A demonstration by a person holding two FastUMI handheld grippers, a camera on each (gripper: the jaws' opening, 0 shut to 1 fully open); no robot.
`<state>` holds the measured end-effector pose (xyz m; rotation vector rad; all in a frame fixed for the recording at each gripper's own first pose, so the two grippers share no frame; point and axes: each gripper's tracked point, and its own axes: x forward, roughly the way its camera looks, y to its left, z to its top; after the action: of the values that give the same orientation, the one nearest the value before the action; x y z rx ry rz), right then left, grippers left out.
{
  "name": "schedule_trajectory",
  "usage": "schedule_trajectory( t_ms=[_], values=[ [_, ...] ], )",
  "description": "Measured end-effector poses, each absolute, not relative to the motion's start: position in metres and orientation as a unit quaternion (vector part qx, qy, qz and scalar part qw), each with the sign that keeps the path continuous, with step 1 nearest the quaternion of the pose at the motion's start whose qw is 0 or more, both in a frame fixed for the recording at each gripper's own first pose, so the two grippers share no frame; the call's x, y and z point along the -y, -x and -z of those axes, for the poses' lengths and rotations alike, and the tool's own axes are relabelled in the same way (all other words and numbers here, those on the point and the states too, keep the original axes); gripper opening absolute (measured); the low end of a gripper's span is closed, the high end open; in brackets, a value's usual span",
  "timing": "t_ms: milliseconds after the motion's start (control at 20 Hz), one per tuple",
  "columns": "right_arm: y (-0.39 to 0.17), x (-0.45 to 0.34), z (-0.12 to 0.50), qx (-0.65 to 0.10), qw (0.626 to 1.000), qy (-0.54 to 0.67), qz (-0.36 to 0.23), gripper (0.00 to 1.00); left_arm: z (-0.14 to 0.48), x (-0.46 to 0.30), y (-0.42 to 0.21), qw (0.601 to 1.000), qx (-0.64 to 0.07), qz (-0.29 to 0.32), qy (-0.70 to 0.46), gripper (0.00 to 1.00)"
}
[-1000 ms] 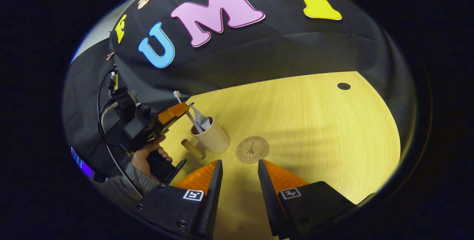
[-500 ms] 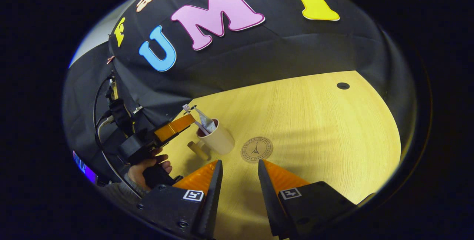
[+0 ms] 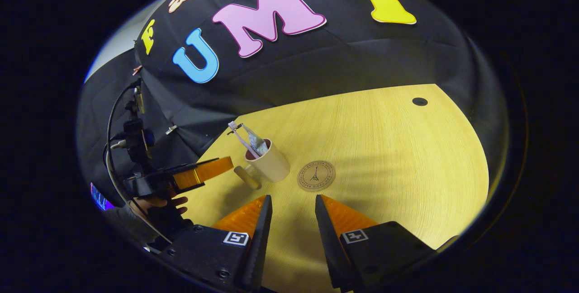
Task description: Put the toothbrush and toothpaste on the desktop into the cup, then pick up the cup and place it on the coaster on the desktop.
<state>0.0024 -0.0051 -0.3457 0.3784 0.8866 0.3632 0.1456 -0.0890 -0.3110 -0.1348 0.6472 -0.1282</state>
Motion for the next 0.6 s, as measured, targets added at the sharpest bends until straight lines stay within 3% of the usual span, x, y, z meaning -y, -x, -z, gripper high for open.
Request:
schedule_trajectory(
  t_ms=[150, 600],
  values=[
    [-0.003, 0.015, 0.344, -0.425, 0.87, -0.188, -0.165, 0.59, 0.327, 0.091, -0.135, 0.919, -0.382, 0.086, 0.038, 0.71],
    [0.001, 0.038, 0.339, -0.424, 0.87, -0.199, -0.15, 0.59, 0.364, 0.094, -0.152, 0.864, -0.482, 0.143, -0.007, 0.71]
  ],
)
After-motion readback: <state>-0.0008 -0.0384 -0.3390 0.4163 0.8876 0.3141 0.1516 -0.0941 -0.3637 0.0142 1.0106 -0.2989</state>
